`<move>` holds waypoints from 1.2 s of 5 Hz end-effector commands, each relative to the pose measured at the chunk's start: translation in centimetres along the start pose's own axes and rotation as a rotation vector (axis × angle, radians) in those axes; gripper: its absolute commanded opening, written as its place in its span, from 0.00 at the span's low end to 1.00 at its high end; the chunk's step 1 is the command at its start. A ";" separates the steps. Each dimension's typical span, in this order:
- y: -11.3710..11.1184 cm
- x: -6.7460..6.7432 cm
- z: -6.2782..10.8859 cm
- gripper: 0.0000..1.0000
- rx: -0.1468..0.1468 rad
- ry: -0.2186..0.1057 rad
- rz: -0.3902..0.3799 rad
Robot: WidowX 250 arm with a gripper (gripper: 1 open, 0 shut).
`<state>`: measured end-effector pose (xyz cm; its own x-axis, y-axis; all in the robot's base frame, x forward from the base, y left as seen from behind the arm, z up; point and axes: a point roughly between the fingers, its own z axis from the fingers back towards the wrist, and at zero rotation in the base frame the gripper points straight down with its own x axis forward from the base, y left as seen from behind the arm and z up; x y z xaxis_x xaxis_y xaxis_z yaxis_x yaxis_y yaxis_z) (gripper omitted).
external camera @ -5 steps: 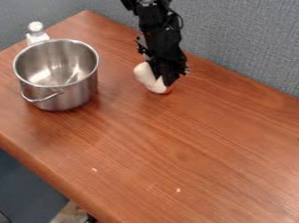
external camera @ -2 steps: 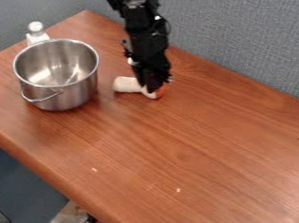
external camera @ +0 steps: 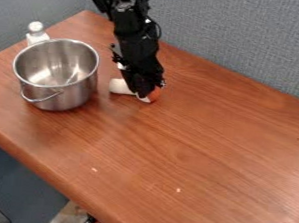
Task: Put the mushroom in the metal pot
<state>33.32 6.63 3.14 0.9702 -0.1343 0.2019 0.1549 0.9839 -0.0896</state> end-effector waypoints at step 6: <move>0.3 5.2 11.1 0.00 -0.045 -0.147 0.038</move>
<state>36.47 7.07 13.49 0.9514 -0.0792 0.2976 0.1334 0.9770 -0.1666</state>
